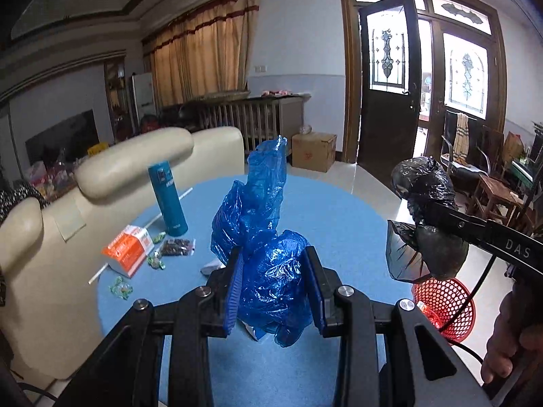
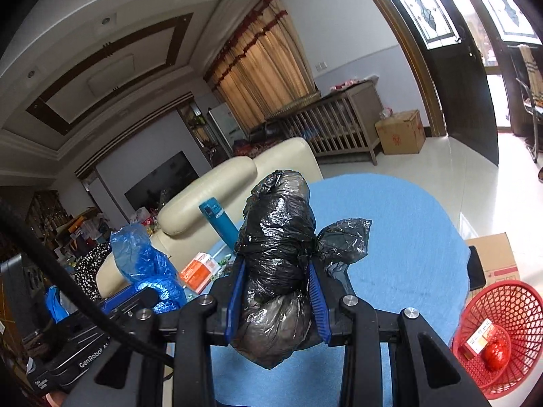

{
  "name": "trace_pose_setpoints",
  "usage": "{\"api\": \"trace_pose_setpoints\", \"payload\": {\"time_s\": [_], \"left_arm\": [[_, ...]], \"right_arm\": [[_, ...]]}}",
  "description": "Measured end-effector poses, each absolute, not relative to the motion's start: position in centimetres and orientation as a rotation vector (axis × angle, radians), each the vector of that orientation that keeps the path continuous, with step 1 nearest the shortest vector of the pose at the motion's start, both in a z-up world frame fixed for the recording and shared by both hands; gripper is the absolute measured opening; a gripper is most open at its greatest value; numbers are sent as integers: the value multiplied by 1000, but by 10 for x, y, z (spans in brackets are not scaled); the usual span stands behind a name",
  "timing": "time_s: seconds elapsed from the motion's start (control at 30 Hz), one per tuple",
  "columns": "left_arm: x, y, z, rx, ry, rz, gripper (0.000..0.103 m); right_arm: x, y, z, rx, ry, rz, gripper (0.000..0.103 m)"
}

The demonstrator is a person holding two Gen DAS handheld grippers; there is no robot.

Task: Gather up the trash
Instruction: 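Carry both bags over the red wastebasket and open both tools to drop them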

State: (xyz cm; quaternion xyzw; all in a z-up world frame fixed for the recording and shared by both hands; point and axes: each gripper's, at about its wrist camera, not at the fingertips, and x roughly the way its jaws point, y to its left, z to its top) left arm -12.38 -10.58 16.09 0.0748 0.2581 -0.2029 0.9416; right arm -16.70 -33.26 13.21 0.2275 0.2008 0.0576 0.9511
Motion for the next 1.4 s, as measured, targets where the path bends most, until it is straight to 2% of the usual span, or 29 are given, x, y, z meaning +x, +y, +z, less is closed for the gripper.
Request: {"api": "trace_pose_setpoints", "payload": {"time_s": [0.67, 1.4], "left_arm": [[-151, -167, 173, 300, 433, -447, 37], [-177, -287, 148, 487, 438, -588, 37]], "right_arm": [[-210, -372, 131, 538, 327, 69, 38], [-275, -452, 115, 672, 274, -73, 38]]}}
